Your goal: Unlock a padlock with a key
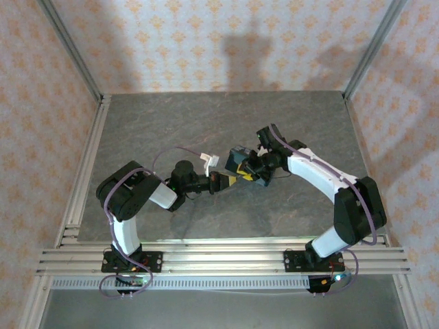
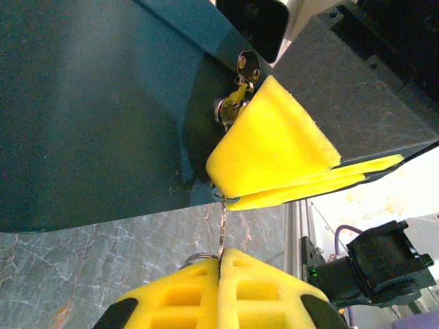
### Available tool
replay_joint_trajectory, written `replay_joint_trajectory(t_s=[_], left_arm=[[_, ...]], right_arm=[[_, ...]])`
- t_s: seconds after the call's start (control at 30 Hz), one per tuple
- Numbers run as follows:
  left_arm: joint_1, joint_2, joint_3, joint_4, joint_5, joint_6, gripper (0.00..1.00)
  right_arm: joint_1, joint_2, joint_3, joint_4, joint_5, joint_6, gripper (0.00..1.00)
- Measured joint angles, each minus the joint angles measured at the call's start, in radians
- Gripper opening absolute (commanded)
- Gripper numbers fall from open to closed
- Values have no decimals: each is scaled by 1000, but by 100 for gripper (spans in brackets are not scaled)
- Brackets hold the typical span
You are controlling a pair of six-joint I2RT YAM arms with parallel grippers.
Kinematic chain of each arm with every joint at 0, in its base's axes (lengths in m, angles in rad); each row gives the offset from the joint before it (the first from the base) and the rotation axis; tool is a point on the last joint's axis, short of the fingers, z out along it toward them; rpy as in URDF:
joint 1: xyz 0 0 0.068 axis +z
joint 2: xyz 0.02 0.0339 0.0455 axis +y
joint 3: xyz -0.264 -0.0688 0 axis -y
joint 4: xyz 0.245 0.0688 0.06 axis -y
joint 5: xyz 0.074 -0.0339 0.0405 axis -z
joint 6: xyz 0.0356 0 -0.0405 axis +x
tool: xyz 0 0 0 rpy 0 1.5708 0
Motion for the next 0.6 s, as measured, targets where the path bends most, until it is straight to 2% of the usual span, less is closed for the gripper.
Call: replay_joint_trajectory(t_s=[0.6], left_arm=[[0,0,-10,14,-4,26,0]], right_arm=[[0,2,2,-3,-3,0,0]])
